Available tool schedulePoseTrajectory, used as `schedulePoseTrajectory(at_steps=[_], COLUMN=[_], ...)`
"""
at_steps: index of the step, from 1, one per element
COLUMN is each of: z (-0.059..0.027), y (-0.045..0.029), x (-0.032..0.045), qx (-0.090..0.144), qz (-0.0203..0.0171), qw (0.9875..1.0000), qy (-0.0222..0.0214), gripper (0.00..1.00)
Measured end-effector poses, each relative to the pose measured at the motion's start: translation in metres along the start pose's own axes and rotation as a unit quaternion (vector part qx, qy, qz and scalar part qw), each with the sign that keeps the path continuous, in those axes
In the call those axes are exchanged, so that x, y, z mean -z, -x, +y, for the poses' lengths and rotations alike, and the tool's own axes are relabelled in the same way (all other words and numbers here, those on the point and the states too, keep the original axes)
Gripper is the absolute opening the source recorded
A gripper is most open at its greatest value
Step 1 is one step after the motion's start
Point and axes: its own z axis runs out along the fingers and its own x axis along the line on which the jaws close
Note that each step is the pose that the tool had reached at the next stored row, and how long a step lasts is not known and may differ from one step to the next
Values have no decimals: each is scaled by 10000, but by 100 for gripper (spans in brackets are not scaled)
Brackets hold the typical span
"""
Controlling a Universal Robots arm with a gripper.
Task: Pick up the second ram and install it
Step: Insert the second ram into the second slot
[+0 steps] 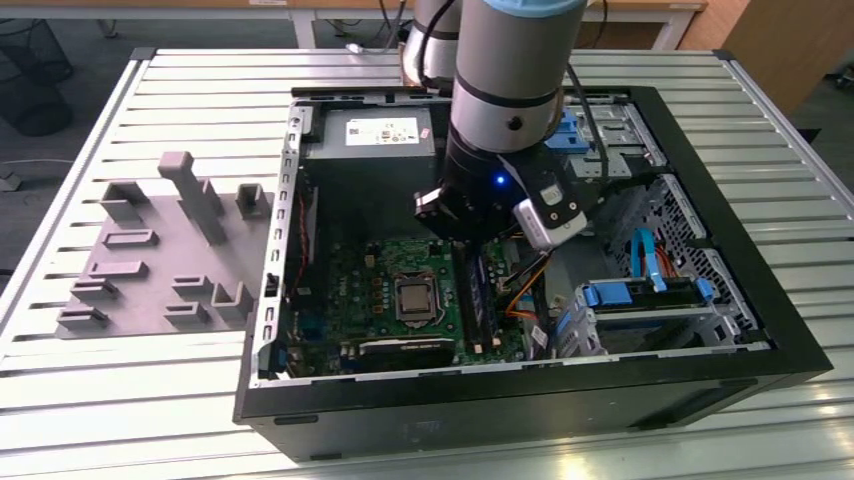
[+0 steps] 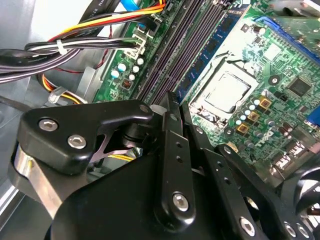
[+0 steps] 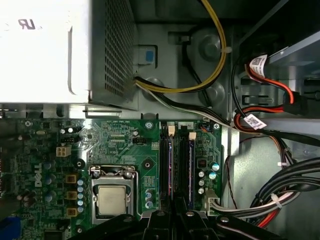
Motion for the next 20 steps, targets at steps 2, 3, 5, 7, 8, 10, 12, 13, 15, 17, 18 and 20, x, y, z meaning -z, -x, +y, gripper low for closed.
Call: schedulePoseTrajectory(at_steps=[2,3,5,7,8,10,12,13,15,17,18,20], z=[0,0,0,1,1,2,2,3,3,-2,-2,-2], y=[0,0,0,0,0,0,0,1,1,0,0,1], x=[-32,-32,-32,-51,-69,-105,-141,-159,-193,-209,-209,-210], qx=[5,6,6,6,5,3,2,2,2,2,2,2], qz=[0,0,1,0,0,0,0,0,0,0,0,0], qw=[10000,10000,10000,10000,10000,10000,10000,10000,10000,10000,10000,10000], qy=[1,0,-2,1,1,0,0,-1,1,2,2,1], gripper=[14,14,14,14,14,14,14,14,14,14,14,14])
